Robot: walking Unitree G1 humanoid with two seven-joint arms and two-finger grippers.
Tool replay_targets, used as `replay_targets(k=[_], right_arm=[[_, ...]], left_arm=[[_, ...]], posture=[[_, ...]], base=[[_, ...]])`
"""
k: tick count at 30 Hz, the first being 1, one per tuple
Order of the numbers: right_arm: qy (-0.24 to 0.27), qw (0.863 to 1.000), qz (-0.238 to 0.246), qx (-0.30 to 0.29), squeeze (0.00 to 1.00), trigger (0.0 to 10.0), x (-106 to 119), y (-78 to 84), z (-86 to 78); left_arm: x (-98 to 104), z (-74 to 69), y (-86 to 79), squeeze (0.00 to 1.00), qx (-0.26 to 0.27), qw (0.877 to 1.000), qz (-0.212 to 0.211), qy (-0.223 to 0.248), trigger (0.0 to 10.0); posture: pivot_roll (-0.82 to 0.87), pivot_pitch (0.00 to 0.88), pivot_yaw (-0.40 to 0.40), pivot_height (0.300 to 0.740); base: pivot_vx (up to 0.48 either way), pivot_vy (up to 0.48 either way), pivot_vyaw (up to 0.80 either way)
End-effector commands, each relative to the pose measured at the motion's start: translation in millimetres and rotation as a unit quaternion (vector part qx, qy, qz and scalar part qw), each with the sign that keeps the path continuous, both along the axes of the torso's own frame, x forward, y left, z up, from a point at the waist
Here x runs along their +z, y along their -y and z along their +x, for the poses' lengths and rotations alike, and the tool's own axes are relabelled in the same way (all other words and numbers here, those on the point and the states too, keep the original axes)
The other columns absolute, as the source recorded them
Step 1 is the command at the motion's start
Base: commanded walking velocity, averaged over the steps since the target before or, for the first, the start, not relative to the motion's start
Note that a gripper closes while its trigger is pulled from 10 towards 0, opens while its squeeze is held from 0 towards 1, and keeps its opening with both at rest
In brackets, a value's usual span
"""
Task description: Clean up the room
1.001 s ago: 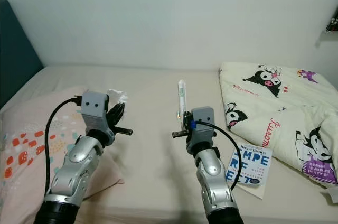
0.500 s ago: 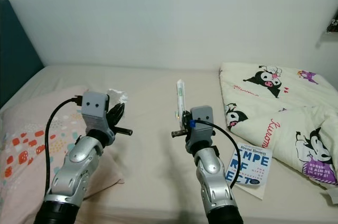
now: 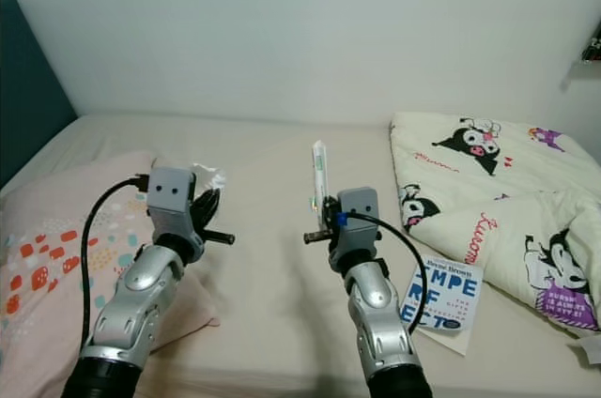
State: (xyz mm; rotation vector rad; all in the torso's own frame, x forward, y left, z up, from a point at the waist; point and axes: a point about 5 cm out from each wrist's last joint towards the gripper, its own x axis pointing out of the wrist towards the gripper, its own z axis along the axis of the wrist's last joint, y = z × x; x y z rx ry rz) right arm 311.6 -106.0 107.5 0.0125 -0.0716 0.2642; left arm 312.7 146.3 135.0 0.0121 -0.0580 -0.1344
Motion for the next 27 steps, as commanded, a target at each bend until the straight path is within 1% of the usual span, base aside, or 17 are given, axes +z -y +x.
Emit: replay_targets(k=[1, 7, 9, 11, 15, 18, 22, 23, 27], right_arm=[[-0.002, 1.000, -0.004, 0.003, 0.00, 10.0, 0, -0.8, 1.1], [0.001, 1.000, -0.010, 0.005, 0.00, 10.0, 1, -1.7, 1.6], [0.003, 1.000, -0.013, 0.005, 0.00, 10.0, 1, -2.7, 2.2], [0.007, 1.000, -0.015, -0.008, 0.00, 10.0, 3, -3.2, 4.0], [0.007, 1.000, -0.014, -0.015, 0.00, 10.0, 3, -2.2, 3.7], [0.005, 1.000, -0.023, -0.021, 0.00, 10.0, -1, 0.9, 0.7], [0.001, 0.999, -0.028, -0.024, 0.00, 10.0, -6, 1.6, -3.5], [-0.004, 0.999, -0.026, -0.028, 0.00, 10.0, -8, 1.4, -5.1], [-0.008, 0.999, -0.023, -0.030, 0.00, 10.0, -10, 1.7, -5.9]], left_arm=[[-2, 0.6, 1.8, 0.00, 0.002, 1.000, -0.003, -0.003, 10.0], [-2, 0.3, 1.0, 0.00, 0.003, 1.000, -0.003, -0.004, 10.0], [-3, 0.3, 0.0, 0.00, 0.004, 1.000, -0.009, -0.006, 10.0], [-7, 0.8, -4.0, 0.00, 0.012, 0.999, -0.036, -0.019, 10.0], [-8, 0.8, -5.7, 0.00, 0.019, 0.999, -0.042, -0.022, 10.0], [-9, -0.8, -3.2, 0.00, 0.023, 0.999, -0.041, -0.021, 10.0], [-12, -2.1, -1.0, 0.00, 0.024, 0.999, -0.042, -0.023, 10.0], [-14, -1.5, -0.5, 0.00, 0.018, 0.999, -0.032, -0.025, 10.0], [-15, 0.3, -0.5, 0.00, 0.015, 0.999, -0.025, -0.027, 10.0]], posture=[[0.02, 0.000, -0.051, 0.740], [0.02, 0.000, -0.046, 0.740], [0.03, 0.000, -0.035, 0.740], [0.03, 0.000, -0.015, 0.740], [0.03, 0.000, -0.014, 0.740], [0.03, 0.000, -0.026, 0.740], [0.03, 0.000, -0.019, 0.740], [0.02, 0.000, -0.018, 0.740], [0.02, 0.000, -0.017, 0.740]], base=[[0.000, 0.000, 0.00], [0.000, 0.000, 0.00], [0.000, 0.000, 0.00], [0.000, 0.000, 0.00], [0.000, 0.000, 0.00], [0.000, 0.000, 0.00], [0.000, 0.000, 0.80], [0.000, 0.000, 0.80], [0.000, 0.000, 0.80]])
